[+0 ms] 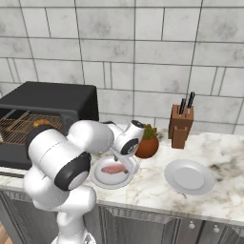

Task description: Open the toaster oven door. Place the bread on the bottom rack in the toaster oven and place the steak on the top rack.

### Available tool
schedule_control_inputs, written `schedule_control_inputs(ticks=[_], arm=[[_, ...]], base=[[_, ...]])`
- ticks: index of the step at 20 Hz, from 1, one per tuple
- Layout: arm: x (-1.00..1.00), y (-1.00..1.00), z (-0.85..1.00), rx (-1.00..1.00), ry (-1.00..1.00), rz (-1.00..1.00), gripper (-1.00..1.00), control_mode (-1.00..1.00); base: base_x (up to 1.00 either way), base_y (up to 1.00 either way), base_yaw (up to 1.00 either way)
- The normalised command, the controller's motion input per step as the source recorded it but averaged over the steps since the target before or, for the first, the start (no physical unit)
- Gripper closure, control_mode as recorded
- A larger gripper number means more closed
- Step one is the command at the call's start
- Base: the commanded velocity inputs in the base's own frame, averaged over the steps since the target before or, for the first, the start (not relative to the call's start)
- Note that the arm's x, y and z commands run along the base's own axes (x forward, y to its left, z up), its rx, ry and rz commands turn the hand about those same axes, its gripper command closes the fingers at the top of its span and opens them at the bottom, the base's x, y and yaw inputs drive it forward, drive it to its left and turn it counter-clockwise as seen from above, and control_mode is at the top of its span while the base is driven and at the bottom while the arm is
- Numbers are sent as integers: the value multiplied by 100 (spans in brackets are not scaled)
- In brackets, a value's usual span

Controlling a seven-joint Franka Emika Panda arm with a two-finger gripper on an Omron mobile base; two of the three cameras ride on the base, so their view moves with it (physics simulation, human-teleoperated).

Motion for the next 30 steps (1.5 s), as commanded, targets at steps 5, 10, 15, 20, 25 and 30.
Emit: schedule_control_inputs(ticks=[5,10,15,20,25,30], arm=[[0,-7,-31,-2,0,-26,-100,-100],[-10,1,-43,-7,0,-19,100,-100],[-19,1,-1,-1,-3,-12,100,-100],[-48,3,51,-1,-5,-13,100,-100],[-74,49,100,-12,0,-19,100,-100],[-61,100,91,-13,-12,-24,100,-100]], base=[[0,0,0],[0,0,0],[0,0,0],[0,0,0],[0,0,0],[0,0,0]])
